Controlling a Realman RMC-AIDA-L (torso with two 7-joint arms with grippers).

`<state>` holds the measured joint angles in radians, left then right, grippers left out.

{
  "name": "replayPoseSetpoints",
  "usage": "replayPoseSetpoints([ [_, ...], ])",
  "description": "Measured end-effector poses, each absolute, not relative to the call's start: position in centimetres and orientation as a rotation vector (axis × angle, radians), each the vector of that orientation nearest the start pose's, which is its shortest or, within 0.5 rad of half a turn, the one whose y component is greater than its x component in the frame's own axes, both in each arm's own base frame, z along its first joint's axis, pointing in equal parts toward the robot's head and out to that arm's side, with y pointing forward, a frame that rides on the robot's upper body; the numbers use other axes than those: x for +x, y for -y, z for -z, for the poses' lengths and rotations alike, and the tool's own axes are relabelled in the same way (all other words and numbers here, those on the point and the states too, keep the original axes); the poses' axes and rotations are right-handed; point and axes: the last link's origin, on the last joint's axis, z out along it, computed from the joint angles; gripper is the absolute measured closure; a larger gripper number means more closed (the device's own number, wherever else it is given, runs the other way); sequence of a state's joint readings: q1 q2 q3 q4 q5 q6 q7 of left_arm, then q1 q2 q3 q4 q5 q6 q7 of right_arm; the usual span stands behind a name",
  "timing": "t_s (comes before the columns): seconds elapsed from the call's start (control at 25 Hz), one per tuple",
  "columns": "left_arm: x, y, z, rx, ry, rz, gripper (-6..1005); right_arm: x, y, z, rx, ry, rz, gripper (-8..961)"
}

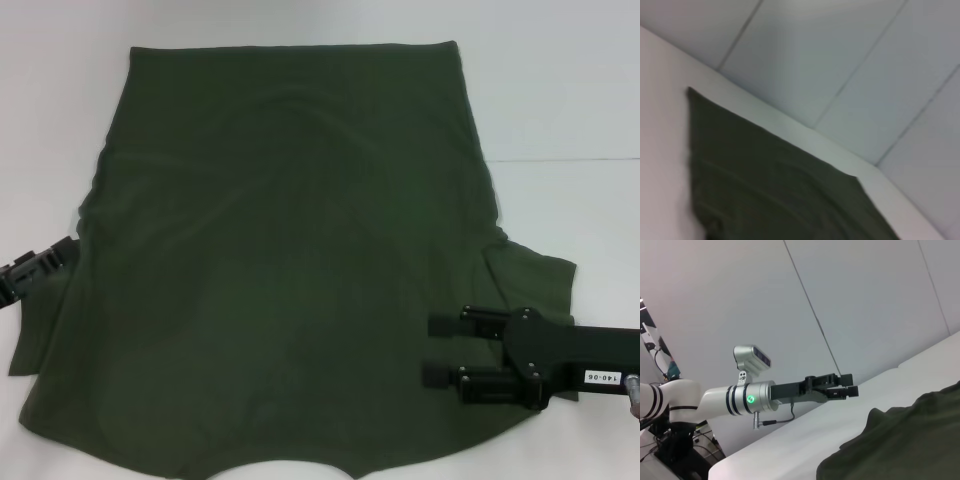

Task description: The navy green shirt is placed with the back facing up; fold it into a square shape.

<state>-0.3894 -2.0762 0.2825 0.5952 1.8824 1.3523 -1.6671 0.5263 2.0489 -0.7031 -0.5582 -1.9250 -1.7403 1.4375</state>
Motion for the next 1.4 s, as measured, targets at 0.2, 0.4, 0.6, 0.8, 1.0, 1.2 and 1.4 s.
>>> replayPoseSetpoints([
  [0.2, -36.5, -32.4, -5.9, -1.789, 1.305, 0.914, 112, 25.1, -30.6, 0.0, -2.817, -0.776, -0.965, 133],
  [0.4, -37.3, -33.2, -5.5, -1.743, 1.315, 0.818, 112, 25.0, -30.8, 0.1, -2.805, -0.812, -0.972, 133],
  [0.6, -38.0, -33.9, -5.3, -1.692, 1.318, 0.739, 111, 24.9, -30.9, 0.3, -2.792, -0.819, -0.974, 134],
  [0.8, -38.4, -34.4, -4.9, -1.661, 1.320, 0.671, 111, 24.9, -31.0, 0.5, -2.778, -0.828, -0.967, 134],
  [1.0, -38.2, -35.1, -3.9, -1.688, 1.302, 0.595, 112, 25.0, -31.1, 0.6, -2.773, -0.832, -0.968, 134],
  [1.2, -38.0, -35.3, -3.3, -1.697, 1.292, 0.571, 112, 25.0, -31.2, 0.6, -2.761, -0.835, -0.970, 134],
  [1.4, -38.3, -35.2, -3.3, -1.687, 1.294, 0.556, 112, 24.9, -31.4, 0.6, -2.758, -0.832, -0.966, 134],
])
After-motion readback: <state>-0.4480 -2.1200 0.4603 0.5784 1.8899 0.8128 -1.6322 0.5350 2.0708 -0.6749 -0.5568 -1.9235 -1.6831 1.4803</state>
